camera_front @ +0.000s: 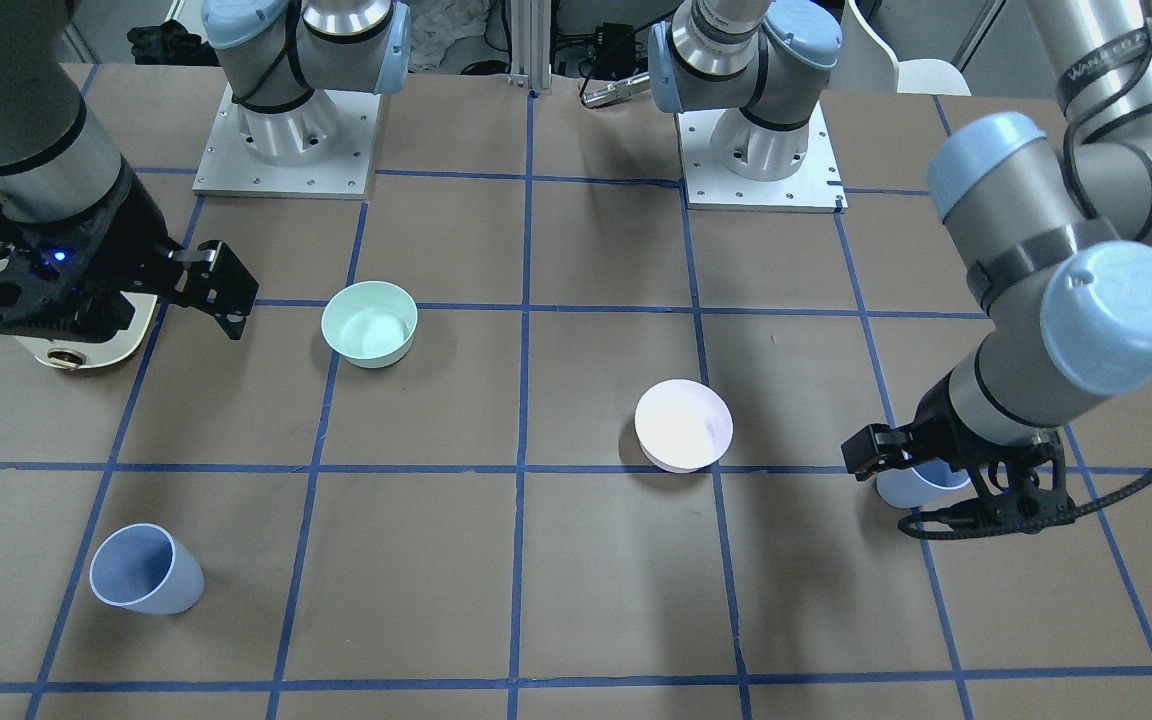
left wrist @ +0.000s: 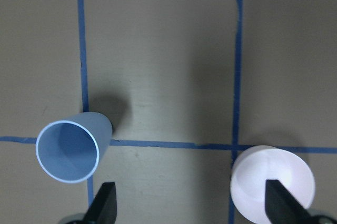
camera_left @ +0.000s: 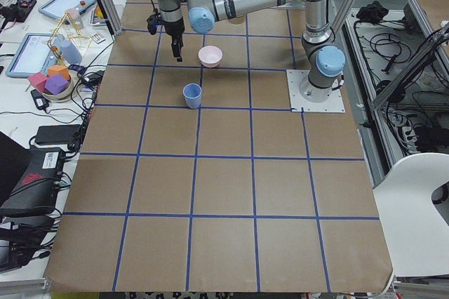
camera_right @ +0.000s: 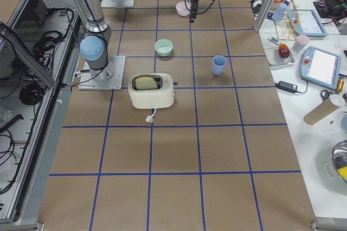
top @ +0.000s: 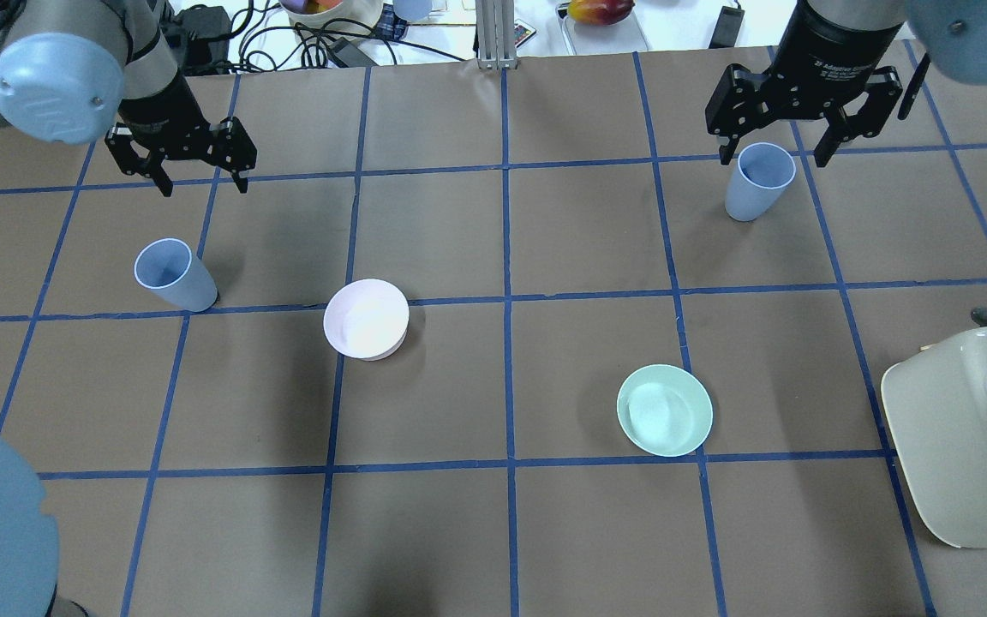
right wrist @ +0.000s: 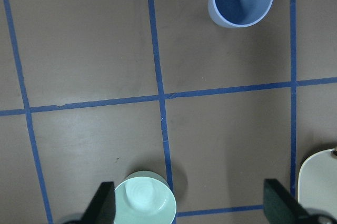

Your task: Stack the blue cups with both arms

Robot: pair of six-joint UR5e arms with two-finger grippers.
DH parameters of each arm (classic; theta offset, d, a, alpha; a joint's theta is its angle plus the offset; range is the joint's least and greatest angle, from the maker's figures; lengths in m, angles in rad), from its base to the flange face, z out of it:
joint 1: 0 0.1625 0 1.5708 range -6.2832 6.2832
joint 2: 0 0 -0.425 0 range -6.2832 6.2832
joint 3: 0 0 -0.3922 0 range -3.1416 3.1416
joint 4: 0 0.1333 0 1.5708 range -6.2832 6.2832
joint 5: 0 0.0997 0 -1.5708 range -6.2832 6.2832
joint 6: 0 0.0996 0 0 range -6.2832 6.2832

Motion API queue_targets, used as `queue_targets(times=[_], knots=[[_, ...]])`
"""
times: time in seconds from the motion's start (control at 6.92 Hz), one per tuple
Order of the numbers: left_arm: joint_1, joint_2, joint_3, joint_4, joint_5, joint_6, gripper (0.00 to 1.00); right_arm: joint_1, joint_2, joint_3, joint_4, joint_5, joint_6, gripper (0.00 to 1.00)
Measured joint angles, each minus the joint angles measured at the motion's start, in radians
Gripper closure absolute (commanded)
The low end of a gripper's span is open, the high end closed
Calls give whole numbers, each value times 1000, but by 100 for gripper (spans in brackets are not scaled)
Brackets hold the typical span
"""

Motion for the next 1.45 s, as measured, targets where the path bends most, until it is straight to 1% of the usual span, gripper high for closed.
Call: queue_targets(times=[0.14, 0.29, 0.43, 0.72, 1.01, 1.16, 1.3, 1.45], knots=[[36, -20, -46, 9, 5, 2, 14, -29, 44, -9, -53, -3, -30, 0], [64, -29, -91, 16, 7, 4, 62, -70, 89, -26, -92, -3, -80, 0], [79, -34, -121, 23, 7, 8, 100, -118, 138, -53, -112, -2, -147, 0], [87, -48, -135, 45, 7, 11, 100, -168, 260, -107, -184, 6, -223, 0], [80, -47, -130, 67, 5, 11, 100, -176, 350, -124, -229, 10, -234, 0], [55, -44, -104, 70, 1, 1, 100, -176, 374, -124, -235, 10, -235, 0], [-1, -51, -50, 68, -10, -50, 100, -176, 396, -123, -243, 10, -235, 0], [-79, -65, 8, 64, -38, -165, 100, -176, 412, -121, -250, 10, -235, 4]])
